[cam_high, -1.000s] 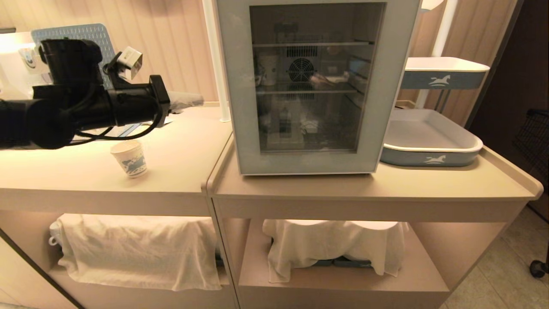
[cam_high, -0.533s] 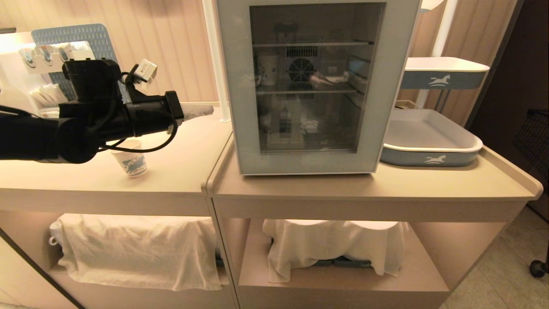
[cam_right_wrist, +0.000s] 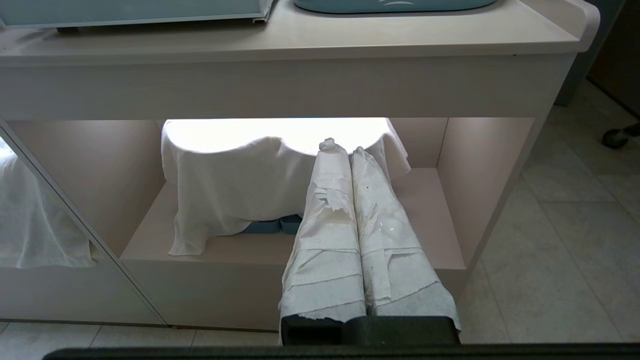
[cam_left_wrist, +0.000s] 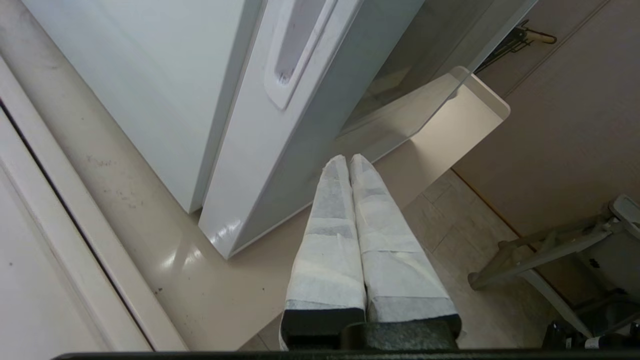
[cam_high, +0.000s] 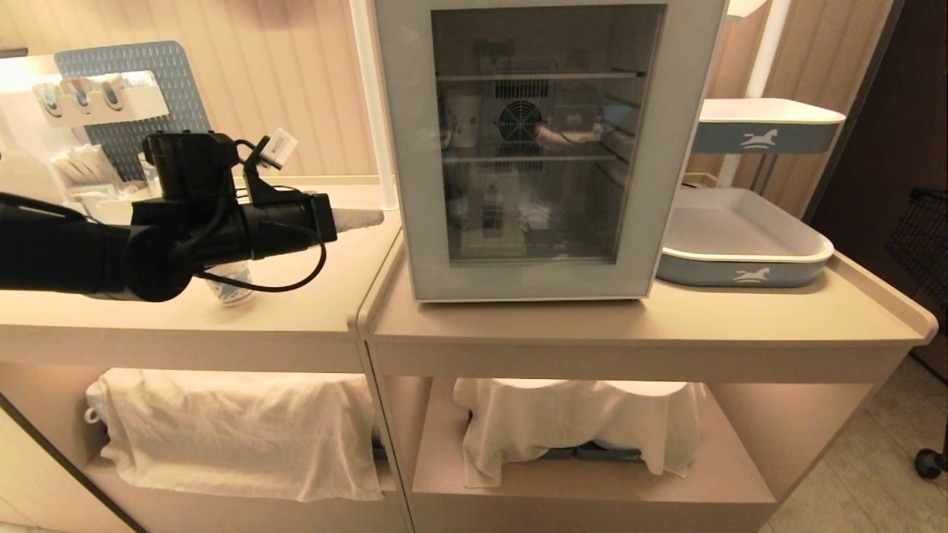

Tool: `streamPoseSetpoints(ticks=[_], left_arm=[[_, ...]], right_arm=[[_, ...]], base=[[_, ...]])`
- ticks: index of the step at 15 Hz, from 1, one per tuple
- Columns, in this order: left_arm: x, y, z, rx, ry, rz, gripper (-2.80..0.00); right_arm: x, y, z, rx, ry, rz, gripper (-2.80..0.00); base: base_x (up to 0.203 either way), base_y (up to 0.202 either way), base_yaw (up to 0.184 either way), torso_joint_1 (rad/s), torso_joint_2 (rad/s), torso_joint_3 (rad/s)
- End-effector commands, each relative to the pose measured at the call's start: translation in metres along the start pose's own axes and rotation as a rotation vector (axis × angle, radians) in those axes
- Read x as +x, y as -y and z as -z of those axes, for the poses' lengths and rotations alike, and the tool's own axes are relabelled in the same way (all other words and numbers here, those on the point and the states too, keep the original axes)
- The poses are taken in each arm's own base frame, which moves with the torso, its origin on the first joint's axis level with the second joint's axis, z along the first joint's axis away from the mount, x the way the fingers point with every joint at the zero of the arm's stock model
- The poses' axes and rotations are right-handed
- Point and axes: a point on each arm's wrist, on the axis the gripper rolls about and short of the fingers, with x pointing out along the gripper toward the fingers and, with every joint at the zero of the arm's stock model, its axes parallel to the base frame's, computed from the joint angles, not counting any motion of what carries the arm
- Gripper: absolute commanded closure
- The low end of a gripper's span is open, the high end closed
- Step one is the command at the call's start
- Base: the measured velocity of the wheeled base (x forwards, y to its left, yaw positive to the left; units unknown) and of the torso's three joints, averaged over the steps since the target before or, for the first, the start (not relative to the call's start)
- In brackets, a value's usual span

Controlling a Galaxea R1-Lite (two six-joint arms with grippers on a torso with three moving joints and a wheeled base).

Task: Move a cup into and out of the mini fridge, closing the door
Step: Open the freezer door

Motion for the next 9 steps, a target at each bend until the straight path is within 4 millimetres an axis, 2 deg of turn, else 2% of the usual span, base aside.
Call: streamPoseSetpoints(ticks=[1,6,9], left_arm=[[-0.002,0.004,-0.007,0.021,0.02,0.011,0.0],[0.002,0.01,-0.034,0.12,0.113,0.045,0.0],[0.005,0.009,-0.044,0.153,0.14,0.053,0.0]], right_arm=[[0.0,0.0,0.0,0.0,-0.001,0.0,0.0],[0.0,0.0,0.0,0.0,0.0,0.0,0.0],[0.0,0.0,0.0,0.0,0.001,0.0,0.0]], base=[[0.0,0.0,0.0,0.0,0.0,0.0],[0.0,0.0,0.0,0.0,0.0,0.0],[0.0,0.0,0.0,0.0,0.0,0.0]])
